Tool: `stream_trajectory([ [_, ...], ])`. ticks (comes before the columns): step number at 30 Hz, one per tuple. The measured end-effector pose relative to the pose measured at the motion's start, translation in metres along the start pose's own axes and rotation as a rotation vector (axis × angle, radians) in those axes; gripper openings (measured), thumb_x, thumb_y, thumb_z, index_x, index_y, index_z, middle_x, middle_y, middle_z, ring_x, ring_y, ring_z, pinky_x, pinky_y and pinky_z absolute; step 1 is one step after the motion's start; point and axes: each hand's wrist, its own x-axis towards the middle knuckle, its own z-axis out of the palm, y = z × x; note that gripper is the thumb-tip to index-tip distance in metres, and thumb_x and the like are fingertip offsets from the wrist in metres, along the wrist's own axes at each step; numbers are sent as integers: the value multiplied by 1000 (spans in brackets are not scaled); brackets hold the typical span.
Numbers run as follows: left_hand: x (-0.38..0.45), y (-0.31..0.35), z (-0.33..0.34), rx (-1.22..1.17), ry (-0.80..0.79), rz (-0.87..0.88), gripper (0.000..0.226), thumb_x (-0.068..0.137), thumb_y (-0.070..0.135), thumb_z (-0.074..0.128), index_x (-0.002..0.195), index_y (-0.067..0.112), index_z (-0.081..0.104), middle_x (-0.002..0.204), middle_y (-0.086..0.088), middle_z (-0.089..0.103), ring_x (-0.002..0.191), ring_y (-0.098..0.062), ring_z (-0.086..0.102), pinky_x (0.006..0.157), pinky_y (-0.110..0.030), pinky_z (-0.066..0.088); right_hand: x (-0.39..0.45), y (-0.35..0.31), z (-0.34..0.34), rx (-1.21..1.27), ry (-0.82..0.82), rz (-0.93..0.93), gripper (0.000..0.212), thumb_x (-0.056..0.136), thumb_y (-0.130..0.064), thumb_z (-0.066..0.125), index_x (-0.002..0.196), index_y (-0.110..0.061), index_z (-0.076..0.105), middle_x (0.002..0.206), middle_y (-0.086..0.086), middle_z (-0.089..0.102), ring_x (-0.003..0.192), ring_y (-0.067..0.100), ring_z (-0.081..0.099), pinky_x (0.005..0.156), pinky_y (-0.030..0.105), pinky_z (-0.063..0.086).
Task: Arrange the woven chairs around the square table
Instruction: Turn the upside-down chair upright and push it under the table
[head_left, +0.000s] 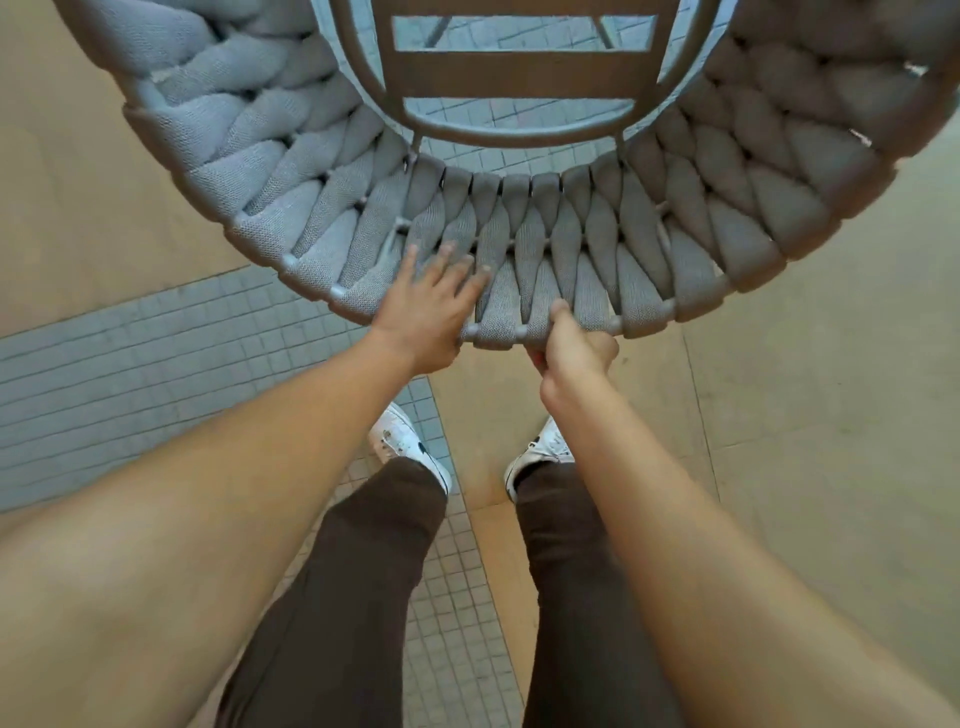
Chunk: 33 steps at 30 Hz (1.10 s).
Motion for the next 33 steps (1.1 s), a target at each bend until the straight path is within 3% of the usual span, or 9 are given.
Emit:
stream_trajectory([
  [4,-16,-9,-31,24,-96,33,88,96,30,55,161,13,-2,169,-10,2,154,-38,2,117,-69,9,-37,-8,1,-34,45,-80,51,87,-22,78,125,-10,47,124,12,64,100,30,70,78,50,63],
  [8,-22,-33,-67,23,-85,101,80,97,28,54,160,11,7,169,-10,9,153,-39,11,116,-69,17,-70,-26,6,-179,60,-200,58,85,-32,78,122,-11,39,124,11,58,104,31,66,92,46,57],
  [13,-25,-73,-111,44,-46,180,67,91,27,54,152,14,29,158,-6,36,137,-33,40,103,-57,38,-109,-54,4,-983,199,-979,120,66,-58,79,157,-15,13,157,17,21,143,41,24,117,53,19],
  [16,-30,-109,-136,26,-66,212,64,89,29,56,149,20,36,150,-3,47,127,-29,51,94,-49,47,-114,-83,20,-1700,37,-1389,122,60,-73,76,157,-21,23,166,18,10,153,42,-4,121,61,-6],
  [18,-34,-132,-149,24,-78,227,62,86,31,59,145,26,41,140,-2,55,116,-29,58,89,-47,52,-115,-102,47,-1994,-49,-1437,119,64,-79,72,157,-21,25,168,18,10,155,39,-11,119,63,-12],
  [21,-35,-158,-161,43,-91,263,59,84,35,61,141,31,44,130,2,61,107,-26,62,84,-46,54,-119,-118,89,-2129,-284,-1174,100,71,-80,65,152,-27,36,160,10,37,152,32,21,122,58,13],
  [24,-30,-178,-174,47,-76,295,57,82,38,63,136,37,47,119,7,65,100,-21,62,78,-40,53,-122,-122,108,-2126,-327,-1116,64,73,-76,57,124,-36,54,125,0,65,113,28,60,87,43,47],
  [29,-12,-196,-200,55,-38,308,47,76,42,63,122,41,55,103,9,68,90,-19,63,72,-37,52,-127,-143,121,-2028,-208,-1264,55,71,-78,52,106,-38,63,93,-1,62,79,24,54,70,37,42],
  [33,6,-204,-216,107,195,284,58,75,54,65,129,36,56,109,4,72,93,-25,68,71,-35,50,-128,-168,136,-1979,-64,-1329,59,70,-79,52,101,-33,71,76,-3,52,70,25,52,64,34,41],
])
